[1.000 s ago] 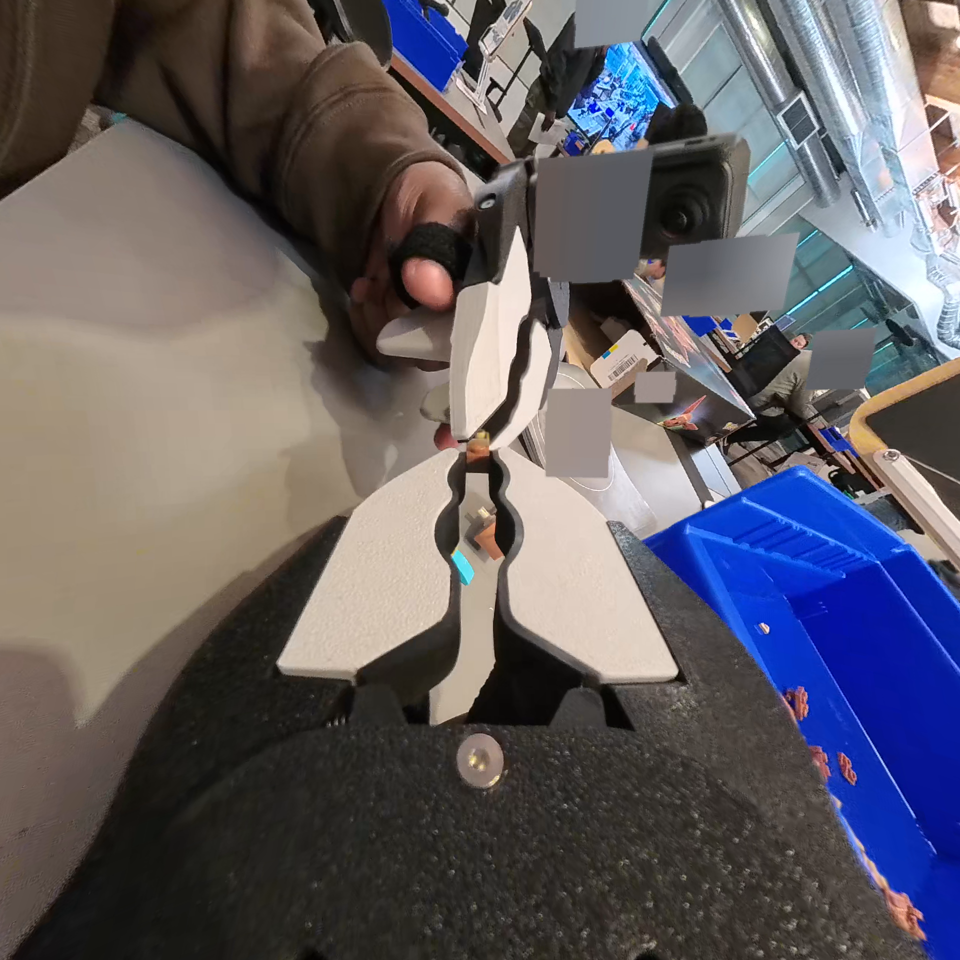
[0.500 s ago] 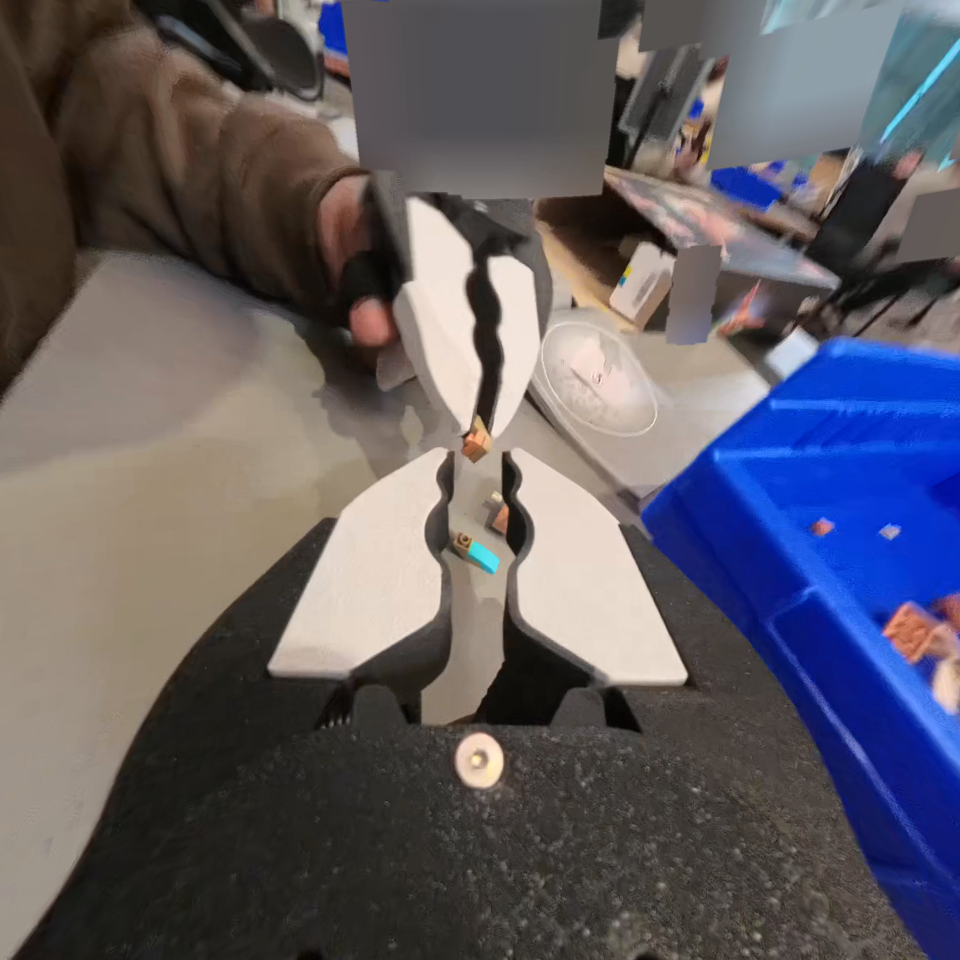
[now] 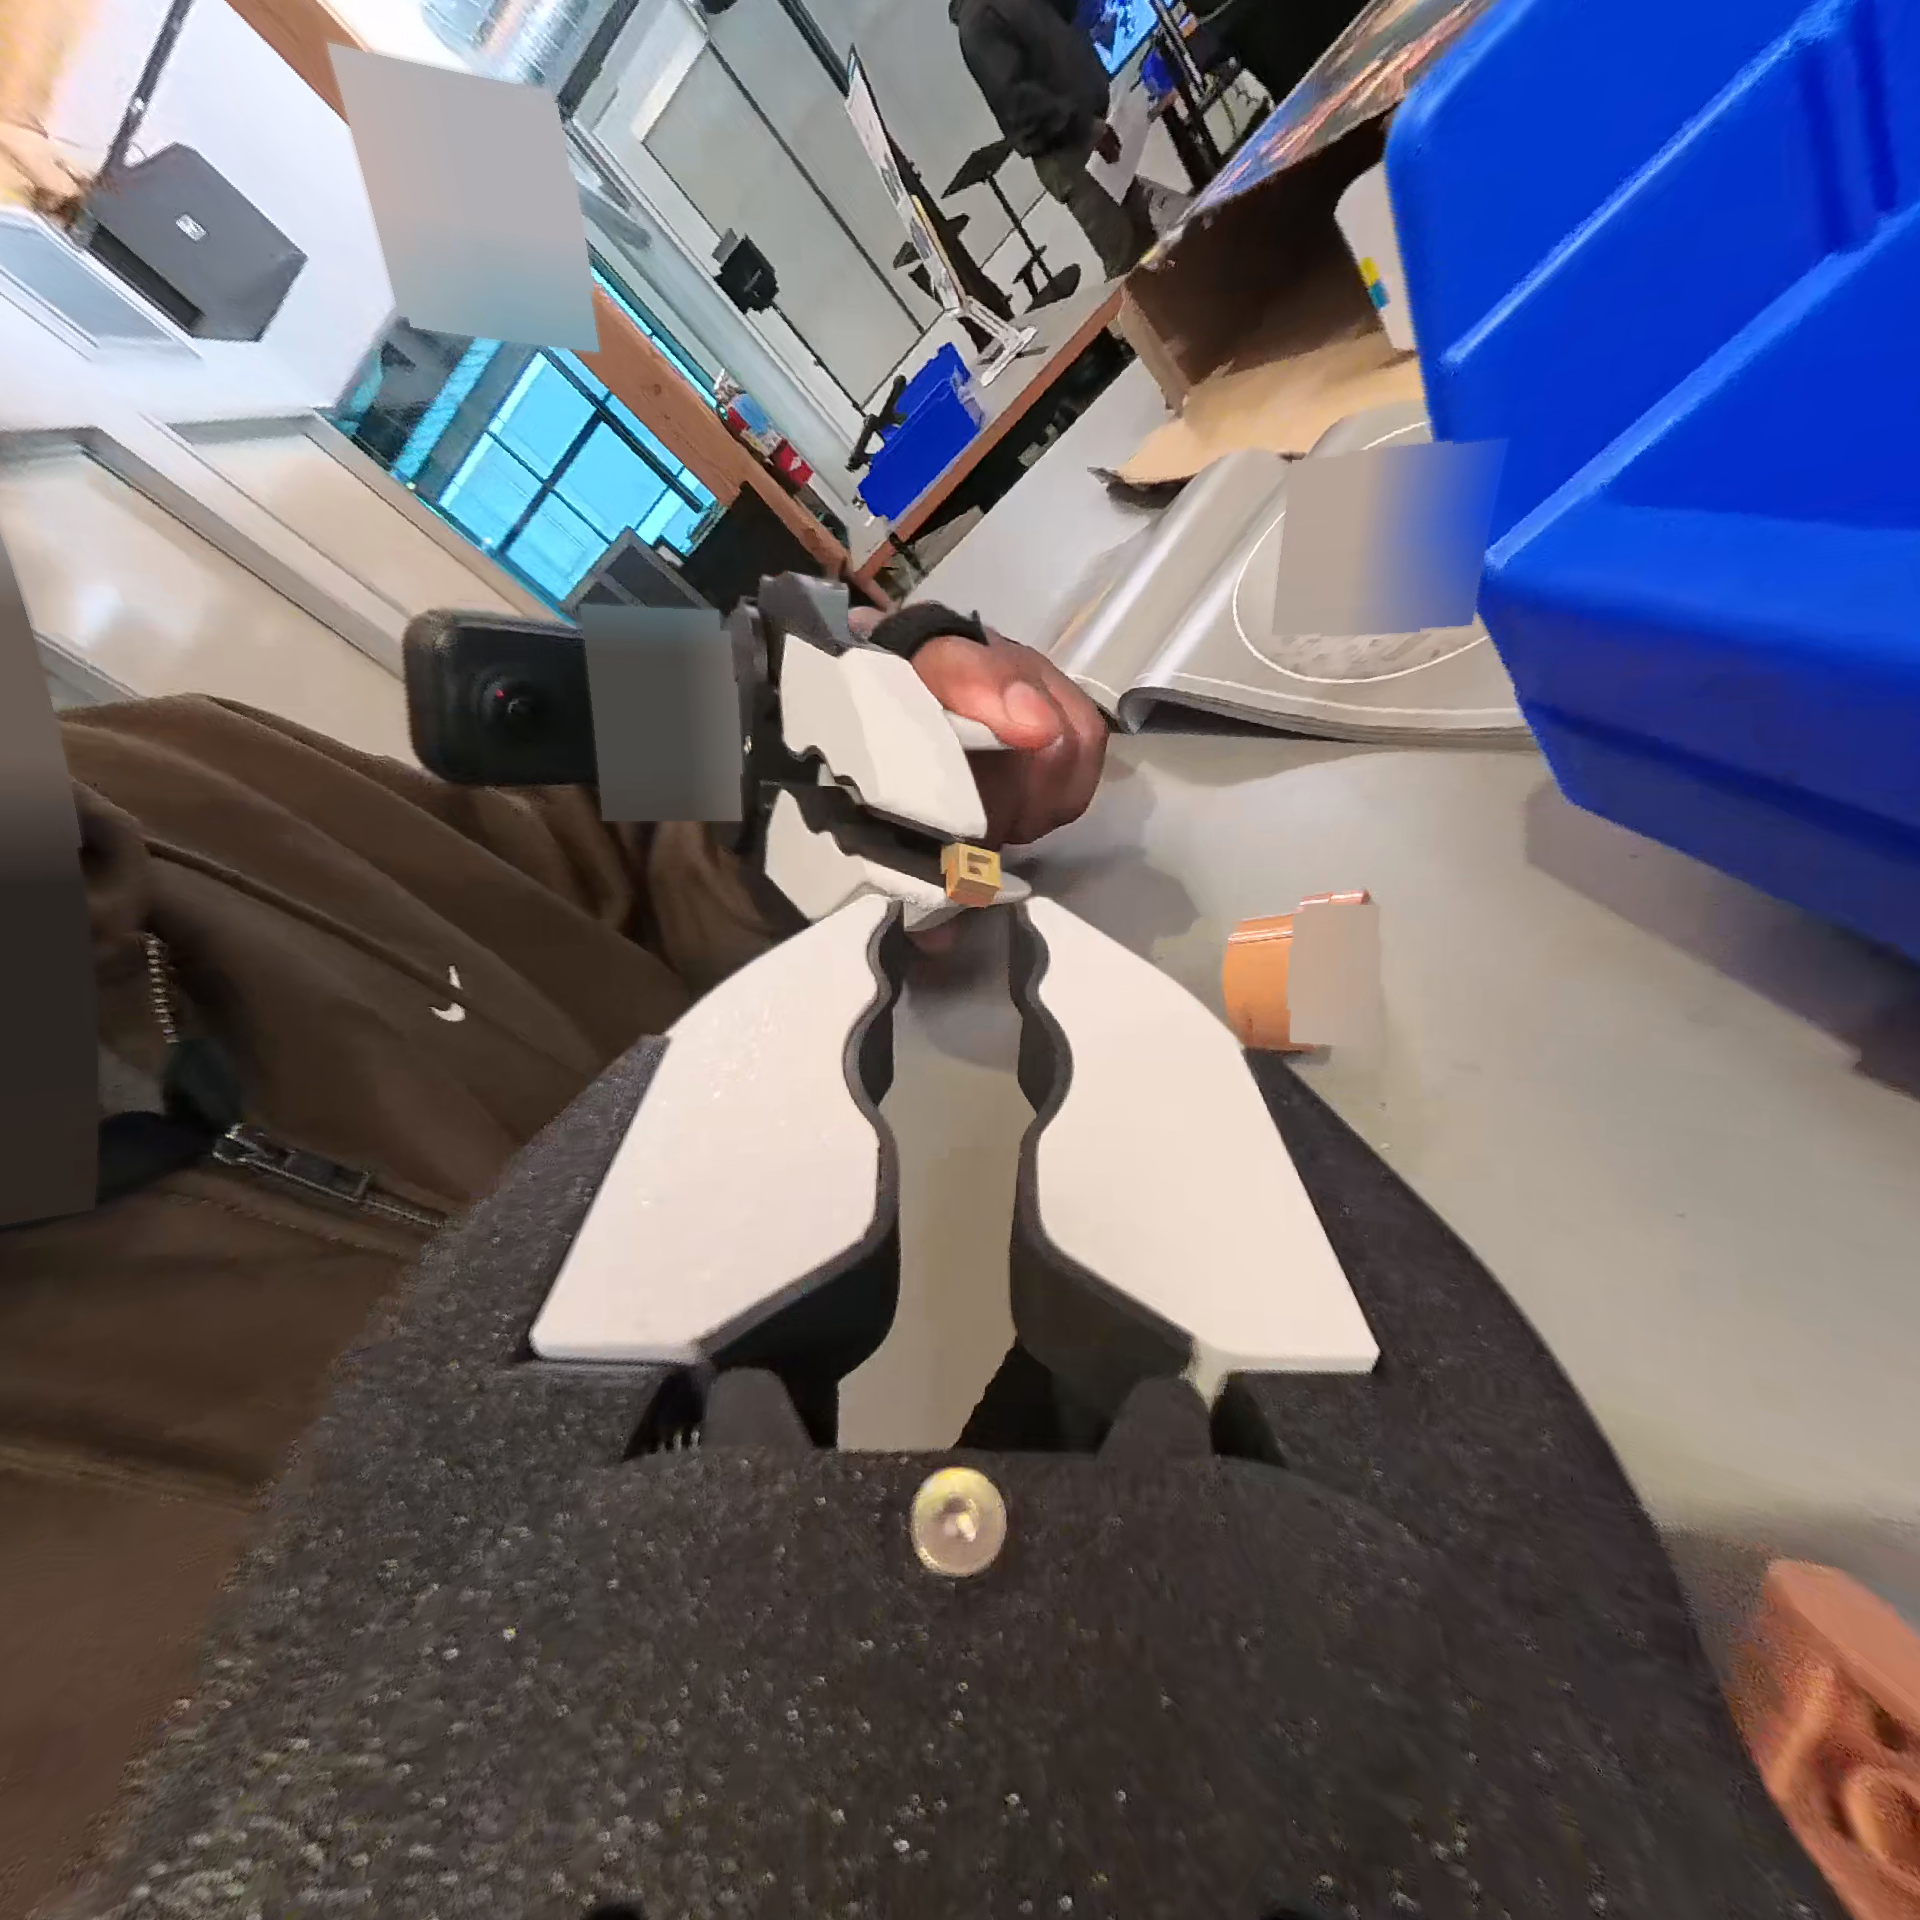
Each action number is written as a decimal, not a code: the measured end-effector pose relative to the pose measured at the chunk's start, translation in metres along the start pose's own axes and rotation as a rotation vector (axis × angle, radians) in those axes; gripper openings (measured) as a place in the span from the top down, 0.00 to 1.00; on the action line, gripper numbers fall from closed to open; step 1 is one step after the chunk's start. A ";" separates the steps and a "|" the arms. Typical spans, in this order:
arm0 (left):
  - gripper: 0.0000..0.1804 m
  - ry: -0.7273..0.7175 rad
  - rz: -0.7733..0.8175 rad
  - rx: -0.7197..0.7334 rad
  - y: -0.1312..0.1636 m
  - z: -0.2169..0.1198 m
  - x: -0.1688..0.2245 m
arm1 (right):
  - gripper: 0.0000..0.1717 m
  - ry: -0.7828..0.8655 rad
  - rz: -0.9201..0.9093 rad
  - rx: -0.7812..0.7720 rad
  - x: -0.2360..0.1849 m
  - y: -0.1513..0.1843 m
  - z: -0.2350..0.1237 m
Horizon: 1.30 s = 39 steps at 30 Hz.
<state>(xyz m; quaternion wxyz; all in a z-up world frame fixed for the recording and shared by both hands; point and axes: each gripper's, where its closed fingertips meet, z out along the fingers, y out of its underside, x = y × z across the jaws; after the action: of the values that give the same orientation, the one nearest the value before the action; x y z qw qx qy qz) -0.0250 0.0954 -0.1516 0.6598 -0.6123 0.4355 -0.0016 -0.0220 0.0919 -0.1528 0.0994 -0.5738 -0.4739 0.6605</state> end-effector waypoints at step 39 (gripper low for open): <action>0.92 0.469 -0.984 0.062 -0.006 -0.002 0.014 | 0.95 0.049 -0.342 -0.042 -0.012 0.003 -0.001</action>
<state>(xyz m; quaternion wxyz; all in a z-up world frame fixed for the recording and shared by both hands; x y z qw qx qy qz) -0.0146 0.0844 -0.1545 0.4841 -0.7073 0.2328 -0.4596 -0.0161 0.0827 -0.1475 0.2100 -0.5027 -0.5757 0.6098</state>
